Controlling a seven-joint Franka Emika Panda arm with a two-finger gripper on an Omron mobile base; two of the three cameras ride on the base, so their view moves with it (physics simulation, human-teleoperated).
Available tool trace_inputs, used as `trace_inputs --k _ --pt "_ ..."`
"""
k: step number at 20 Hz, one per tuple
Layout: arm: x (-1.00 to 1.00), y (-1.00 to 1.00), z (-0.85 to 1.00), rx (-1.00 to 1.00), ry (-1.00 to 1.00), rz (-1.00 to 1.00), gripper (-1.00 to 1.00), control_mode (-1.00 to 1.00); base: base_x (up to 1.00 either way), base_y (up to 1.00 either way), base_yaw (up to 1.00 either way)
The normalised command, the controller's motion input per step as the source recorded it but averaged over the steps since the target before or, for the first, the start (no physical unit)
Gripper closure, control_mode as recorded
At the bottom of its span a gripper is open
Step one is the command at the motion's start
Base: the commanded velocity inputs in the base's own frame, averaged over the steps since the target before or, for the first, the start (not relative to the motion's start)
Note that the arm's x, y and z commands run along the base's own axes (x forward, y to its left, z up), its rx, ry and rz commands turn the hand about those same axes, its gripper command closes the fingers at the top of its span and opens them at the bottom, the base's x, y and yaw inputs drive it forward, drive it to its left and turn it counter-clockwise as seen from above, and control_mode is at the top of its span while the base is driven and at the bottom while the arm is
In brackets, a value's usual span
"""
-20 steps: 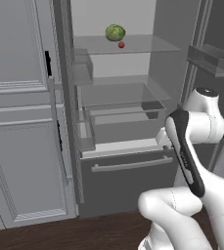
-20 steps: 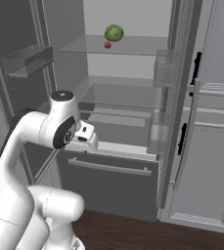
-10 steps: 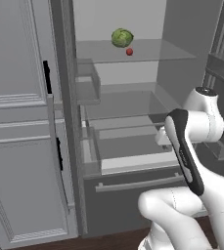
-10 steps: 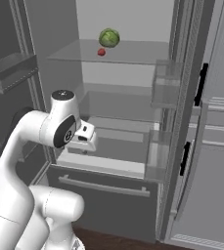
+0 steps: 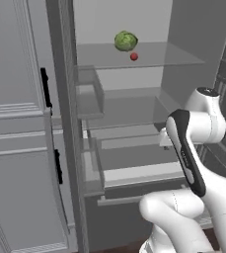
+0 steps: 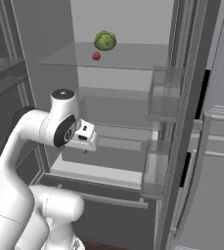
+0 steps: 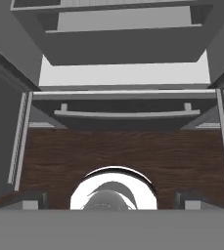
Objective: Take the strawberry from the fridge and place it on top of the pancake, located on the dining counter.
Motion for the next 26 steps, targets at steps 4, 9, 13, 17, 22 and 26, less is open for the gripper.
trace_inputs --k 4,9,13,17,22,26 --pt "0.0 0.0 0.0 0.0 0.0 0.0 -1.0 1.0 0.73 0.0 0.0" --pt "0.0 0.0 0.0 0.0 0.0 0.0 -1.0 1.0 0.75 0.0 0.0" --pt "0.0 0.0 0.0 0.0 0.0 0.0 -1.0 1.0 0.63 0.0 0.0" --pt "0.0 0.0 0.0 0.0 0.0 0.0 -1.0 1.0 0.58 0.0 0.0" --pt "0.0 0.0 0.0 0.0 0.0 0.0 -1.0 1.0 0.3 0.0 0.0" --pt "-0.1 0.0 0.05 0.0 -0.12 0.0 -1.0 -1.0 0.0 0.0 0.0"
